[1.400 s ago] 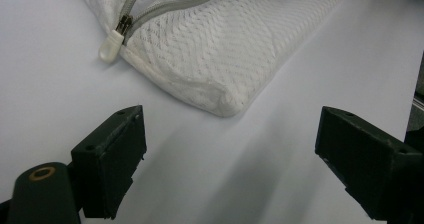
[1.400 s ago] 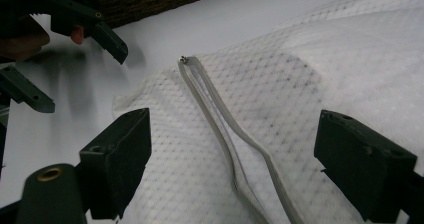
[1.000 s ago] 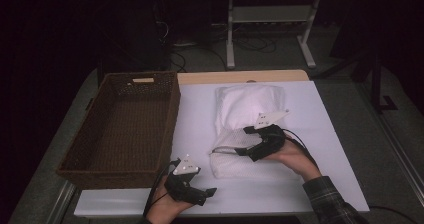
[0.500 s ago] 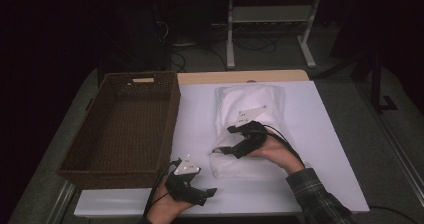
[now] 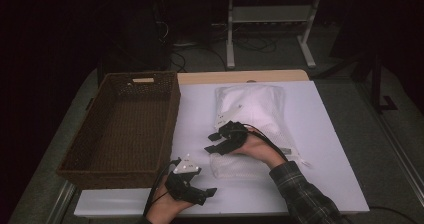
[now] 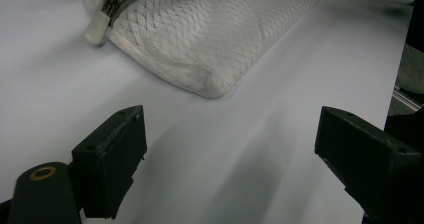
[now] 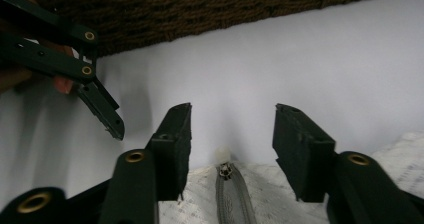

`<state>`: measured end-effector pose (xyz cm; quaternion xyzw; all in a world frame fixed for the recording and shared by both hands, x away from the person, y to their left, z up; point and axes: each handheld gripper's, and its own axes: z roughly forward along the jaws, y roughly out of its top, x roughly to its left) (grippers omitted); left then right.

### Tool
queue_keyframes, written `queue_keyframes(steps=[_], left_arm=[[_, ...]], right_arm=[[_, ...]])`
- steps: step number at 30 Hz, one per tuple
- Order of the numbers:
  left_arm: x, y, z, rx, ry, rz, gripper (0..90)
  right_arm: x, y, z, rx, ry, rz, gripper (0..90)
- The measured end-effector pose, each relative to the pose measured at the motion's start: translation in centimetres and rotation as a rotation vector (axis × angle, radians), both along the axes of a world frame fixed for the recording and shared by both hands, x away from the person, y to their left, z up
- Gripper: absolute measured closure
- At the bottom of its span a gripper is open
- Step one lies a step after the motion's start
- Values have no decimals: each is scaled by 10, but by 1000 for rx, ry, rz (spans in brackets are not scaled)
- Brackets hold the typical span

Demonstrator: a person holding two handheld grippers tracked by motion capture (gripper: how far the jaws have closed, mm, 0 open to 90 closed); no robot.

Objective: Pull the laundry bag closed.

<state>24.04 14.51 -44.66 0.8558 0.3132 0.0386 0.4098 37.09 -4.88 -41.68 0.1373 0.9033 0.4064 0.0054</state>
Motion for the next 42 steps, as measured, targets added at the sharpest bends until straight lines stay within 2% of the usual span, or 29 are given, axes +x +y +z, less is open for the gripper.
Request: queue_keyframes(steps=[2,3,4,5,6,16,22,25,29,35,42], left_arm=[[0,0,0,-1,1,0,128],[0,-1,0,-3,1,0,128],[0,-1,0,-3,1,0,129],[0,-1,-1,-2,2,-2,129],[0,-1,-1,-1,2,-2,129],[0,-1,-1,1,7,-4,129],[0,0,-1,0,8,-4,129],[0,-1,-1,0,10,-4,129],[0,-1,-2,0,11,-4,129],[0,-1,-2,2,12,-4,129],[0,-1,-2,1,15,-3,129]], right_arm=[[1,1,-1,-7,1,6,548],[2,3,-3,-10,3,11,599],[2,3,-3,-10,3,11,599],[4,4,-6,-22,11,15,669],[5,6,-9,-30,21,23,677],[4,18,-16,-82,25,58,711],[3,24,-25,-152,3,70,750],[2,24,-25,-156,-14,66,794],[2,24,-25,-157,-19,68,800],[-1,24,-18,-110,-25,62,800],[-1,15,-10,-85,-27,51,800]])
